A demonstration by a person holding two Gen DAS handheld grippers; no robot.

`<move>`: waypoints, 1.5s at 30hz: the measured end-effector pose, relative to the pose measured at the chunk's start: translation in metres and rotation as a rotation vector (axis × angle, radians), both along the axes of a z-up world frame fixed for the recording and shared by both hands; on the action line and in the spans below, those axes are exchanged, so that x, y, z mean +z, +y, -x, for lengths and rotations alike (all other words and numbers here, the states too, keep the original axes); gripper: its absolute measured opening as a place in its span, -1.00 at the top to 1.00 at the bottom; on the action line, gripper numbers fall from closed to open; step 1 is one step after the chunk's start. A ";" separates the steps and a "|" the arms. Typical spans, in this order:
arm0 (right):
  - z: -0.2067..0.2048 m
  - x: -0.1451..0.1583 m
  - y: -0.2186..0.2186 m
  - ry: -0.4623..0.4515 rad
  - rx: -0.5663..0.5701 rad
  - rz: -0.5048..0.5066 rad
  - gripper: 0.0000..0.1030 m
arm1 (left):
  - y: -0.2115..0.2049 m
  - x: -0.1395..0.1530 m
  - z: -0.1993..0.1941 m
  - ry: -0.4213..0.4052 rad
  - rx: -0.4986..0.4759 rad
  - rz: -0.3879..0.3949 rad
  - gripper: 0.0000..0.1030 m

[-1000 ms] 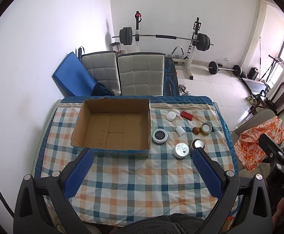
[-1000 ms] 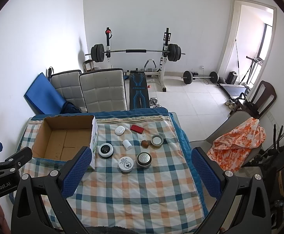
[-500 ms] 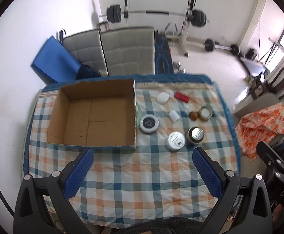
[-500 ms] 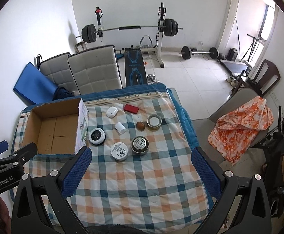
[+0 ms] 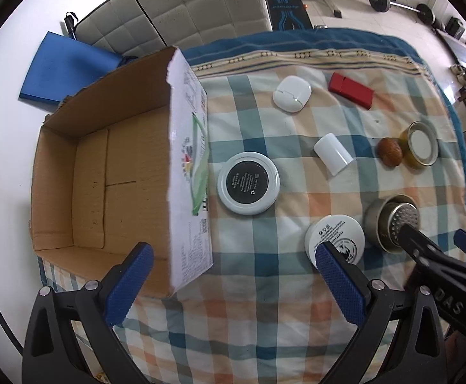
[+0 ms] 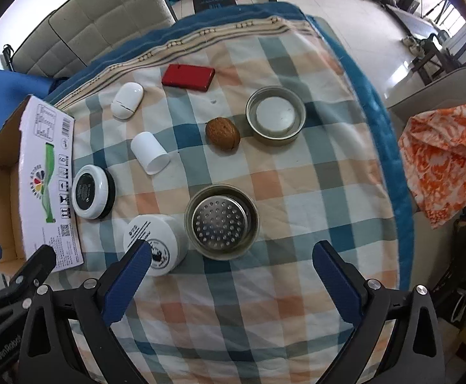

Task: Organize rigid objects
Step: 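Grasp the white labelled jar with left tool while right grasps the perforated metal tin, then carry the white jar and metal tin into the cardboard box with both tools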

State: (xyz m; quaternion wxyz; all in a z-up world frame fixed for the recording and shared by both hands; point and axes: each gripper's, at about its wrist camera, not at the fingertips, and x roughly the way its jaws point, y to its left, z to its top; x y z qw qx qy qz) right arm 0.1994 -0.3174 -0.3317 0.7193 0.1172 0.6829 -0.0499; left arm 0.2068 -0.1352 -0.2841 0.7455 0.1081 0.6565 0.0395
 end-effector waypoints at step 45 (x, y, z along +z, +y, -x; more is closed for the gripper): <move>0.025 -0.133 -0.051 0.298 -0.059 0.034 -0.42 | -0.075 -0.142 -0.029 0.303 -0.131 0.154 -0.27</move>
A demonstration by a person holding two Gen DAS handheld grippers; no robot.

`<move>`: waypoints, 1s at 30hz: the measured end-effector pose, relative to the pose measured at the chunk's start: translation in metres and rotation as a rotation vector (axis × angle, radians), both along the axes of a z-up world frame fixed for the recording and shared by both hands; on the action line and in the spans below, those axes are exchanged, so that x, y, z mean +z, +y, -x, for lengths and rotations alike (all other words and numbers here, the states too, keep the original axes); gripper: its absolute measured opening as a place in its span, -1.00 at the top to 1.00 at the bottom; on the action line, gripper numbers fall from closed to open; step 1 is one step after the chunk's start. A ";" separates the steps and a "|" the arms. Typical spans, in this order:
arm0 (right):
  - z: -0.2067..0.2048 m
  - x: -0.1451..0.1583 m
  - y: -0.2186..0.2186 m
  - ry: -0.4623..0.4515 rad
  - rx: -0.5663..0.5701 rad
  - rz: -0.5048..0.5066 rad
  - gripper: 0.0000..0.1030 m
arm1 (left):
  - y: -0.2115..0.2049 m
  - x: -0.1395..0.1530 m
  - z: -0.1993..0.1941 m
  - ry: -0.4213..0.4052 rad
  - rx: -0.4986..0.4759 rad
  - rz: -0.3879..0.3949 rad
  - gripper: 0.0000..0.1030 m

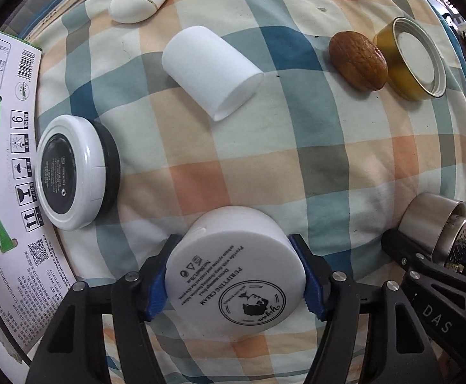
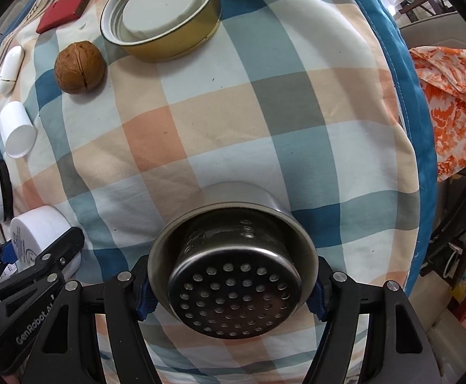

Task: Organize rigid objects
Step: 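Carry the white jar and metal tin into the cardboard box with both tools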

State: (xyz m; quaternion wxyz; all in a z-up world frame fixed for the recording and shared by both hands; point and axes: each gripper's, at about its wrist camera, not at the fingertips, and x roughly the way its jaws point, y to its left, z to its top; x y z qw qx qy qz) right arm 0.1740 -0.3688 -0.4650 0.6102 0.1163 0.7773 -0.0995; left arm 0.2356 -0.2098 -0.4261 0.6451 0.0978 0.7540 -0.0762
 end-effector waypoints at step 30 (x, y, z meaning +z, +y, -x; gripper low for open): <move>-0.006 0.205 0.093 -0.292 0.211 -0.090 -0.41 | 0.097 0.203 0.037 -0.319 0.095 0.193 -0.27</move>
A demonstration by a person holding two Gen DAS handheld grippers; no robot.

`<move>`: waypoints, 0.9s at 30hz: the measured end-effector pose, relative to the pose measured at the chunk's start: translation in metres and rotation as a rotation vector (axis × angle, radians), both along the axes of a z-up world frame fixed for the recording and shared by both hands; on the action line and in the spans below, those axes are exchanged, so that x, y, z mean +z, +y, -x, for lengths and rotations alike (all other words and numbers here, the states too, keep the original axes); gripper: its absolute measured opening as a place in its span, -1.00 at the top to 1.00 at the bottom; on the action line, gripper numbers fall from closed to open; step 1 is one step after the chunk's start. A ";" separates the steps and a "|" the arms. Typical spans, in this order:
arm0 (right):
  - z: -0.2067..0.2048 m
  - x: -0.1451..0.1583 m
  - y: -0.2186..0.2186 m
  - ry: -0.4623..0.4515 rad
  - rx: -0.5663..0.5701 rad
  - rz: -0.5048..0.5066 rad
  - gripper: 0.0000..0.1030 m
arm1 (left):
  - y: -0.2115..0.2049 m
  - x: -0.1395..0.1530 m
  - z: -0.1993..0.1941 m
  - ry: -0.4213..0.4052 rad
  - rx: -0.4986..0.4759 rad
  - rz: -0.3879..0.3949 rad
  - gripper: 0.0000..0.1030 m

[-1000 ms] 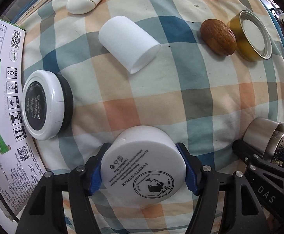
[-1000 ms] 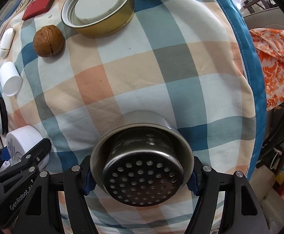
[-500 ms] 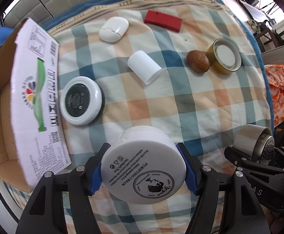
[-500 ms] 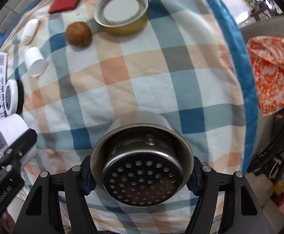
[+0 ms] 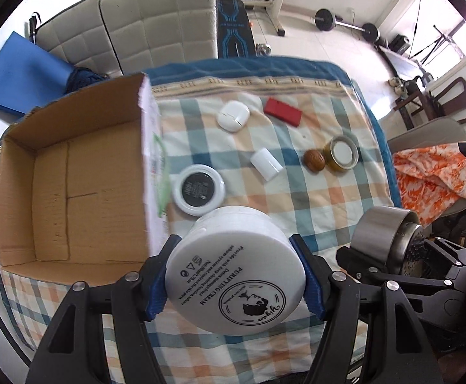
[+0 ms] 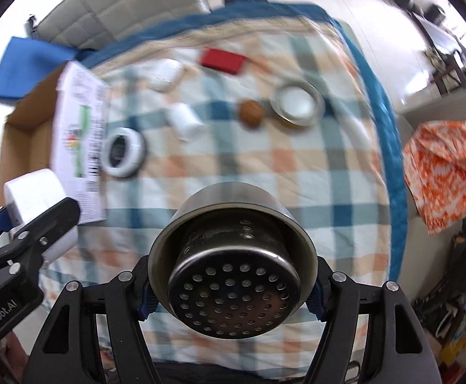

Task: Organize rigid objects
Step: 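Carry the white jar and metal tin into the cardboard box with both tools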

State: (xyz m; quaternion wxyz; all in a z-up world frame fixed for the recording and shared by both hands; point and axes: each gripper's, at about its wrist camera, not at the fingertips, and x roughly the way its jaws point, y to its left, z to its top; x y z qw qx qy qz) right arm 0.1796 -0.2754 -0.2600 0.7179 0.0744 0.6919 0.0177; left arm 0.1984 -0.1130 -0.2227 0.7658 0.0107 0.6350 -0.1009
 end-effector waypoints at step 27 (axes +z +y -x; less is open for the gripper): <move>-0.155 -0.049 0.291 -0.016 0.174 -0.026 -0.42 | 0.274 -0.094 -0.146 0.219 0.200 0.096 -0.27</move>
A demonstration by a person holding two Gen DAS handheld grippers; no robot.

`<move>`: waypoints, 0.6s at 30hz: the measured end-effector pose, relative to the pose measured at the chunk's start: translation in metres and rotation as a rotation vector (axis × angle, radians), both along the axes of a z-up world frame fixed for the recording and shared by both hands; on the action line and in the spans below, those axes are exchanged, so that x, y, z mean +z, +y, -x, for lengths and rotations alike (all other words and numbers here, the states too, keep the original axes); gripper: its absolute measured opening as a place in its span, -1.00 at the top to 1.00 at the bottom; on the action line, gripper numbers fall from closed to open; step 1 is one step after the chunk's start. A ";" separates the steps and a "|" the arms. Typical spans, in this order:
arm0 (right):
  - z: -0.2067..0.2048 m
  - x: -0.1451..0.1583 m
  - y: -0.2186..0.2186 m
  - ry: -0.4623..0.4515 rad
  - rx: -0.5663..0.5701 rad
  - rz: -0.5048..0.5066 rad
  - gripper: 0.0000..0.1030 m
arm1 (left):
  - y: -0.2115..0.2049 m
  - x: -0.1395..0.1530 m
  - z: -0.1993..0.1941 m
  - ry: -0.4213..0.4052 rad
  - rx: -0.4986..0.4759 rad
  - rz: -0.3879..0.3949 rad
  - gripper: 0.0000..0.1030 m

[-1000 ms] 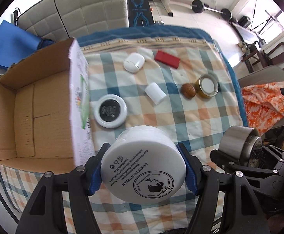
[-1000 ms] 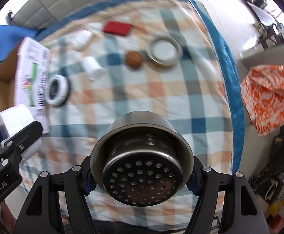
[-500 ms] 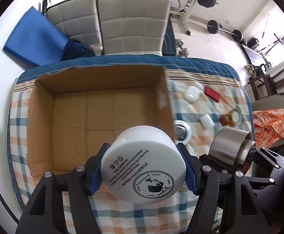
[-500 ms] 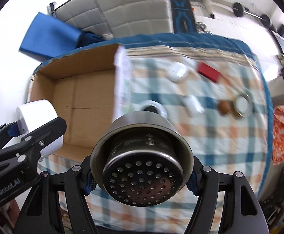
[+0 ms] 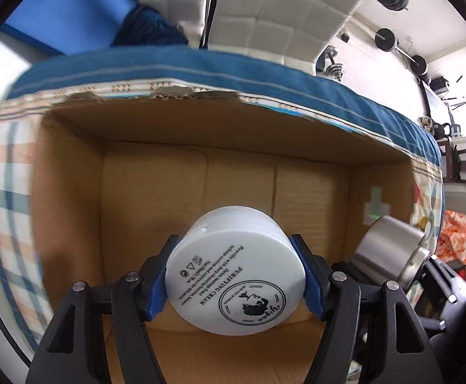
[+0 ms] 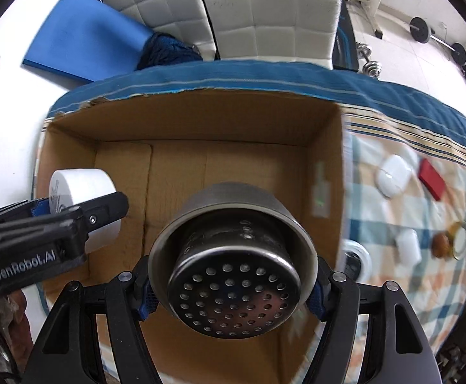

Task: Organize rigid objects
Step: 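Carry the white jar and metal tin into the cardboard box with both tools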

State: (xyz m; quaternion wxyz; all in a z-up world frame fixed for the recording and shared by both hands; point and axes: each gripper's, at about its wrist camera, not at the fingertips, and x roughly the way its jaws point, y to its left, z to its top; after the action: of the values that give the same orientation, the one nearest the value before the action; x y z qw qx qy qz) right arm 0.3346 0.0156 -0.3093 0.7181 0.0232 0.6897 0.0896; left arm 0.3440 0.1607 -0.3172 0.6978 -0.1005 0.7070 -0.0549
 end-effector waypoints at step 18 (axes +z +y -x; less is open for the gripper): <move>-0.044 -0.094 0.017 0.106 -0.013 0.031 -0.43 | 0.002 -0.070 -0.026 0.138 0.008 0.036 -0.28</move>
State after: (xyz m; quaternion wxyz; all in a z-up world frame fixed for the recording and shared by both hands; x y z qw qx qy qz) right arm 0.3789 0.0331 -0.4037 0.6814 0.0212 0.7279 0.0729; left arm 0.3705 0.1627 -0.3874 0.6457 -0.1193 0.7520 -0.0576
